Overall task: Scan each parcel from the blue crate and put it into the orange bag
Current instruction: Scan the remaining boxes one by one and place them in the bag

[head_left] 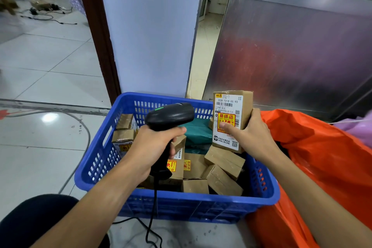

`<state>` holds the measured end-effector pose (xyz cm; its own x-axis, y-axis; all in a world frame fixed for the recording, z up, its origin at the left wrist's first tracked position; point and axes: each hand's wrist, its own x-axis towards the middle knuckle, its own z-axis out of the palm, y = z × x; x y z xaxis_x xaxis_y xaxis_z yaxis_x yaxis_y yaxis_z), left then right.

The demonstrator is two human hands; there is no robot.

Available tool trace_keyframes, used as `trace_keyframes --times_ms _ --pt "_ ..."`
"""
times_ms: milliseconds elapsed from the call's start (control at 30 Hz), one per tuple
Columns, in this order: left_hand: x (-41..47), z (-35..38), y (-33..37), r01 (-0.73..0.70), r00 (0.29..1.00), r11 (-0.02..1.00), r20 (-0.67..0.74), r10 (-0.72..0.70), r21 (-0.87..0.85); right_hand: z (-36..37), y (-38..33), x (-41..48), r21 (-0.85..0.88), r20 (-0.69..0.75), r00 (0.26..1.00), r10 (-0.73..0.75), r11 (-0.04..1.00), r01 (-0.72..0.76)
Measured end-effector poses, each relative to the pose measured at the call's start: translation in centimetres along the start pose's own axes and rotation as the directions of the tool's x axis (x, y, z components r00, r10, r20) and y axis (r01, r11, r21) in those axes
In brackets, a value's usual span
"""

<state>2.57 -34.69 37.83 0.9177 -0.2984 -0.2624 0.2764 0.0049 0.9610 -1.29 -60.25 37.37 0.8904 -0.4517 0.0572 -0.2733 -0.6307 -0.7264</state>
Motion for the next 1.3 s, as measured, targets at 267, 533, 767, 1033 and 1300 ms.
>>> trace_keyframes --times_ms 267,533,767,1033,1300 --pt "-0.1 0.0 0.0 -0.012 1.000 1.000 0.013 0.012 -0.013 0.0 0.1 0.1 0.006 0.014 1.000 0.000 1.000 0.000" --pt "0.0 -0.1 0.0 -0.025 1.000 1.000 0.016 0.026 -0.008 0.0 0.1 0.0 0.004 0.023 1.000 0.006 1.000 -0.006" --pt "-0.1 0.0 0.1 -0.013 1.000 1.000 -0.007 0.013 -0.015 -0.2 0.1 0.1 0.043 0.014 1.000 0.019 0.999 -0.020" --pt "-0.5 0.6 0.3 0.021 1.000 1.000 -0.012 -0.021 0.011 -1.9 1.3 0.4 0.005 0.031 0.999 -0.011 1.000 0.011" --pt "-1.1 1.3 0.2 0.005 1.000 0.999 0.007 -0.006 0.052 -6.6 5.9 2.1 0.062 -0.093 0.987 0.129 0.990 -0.124"
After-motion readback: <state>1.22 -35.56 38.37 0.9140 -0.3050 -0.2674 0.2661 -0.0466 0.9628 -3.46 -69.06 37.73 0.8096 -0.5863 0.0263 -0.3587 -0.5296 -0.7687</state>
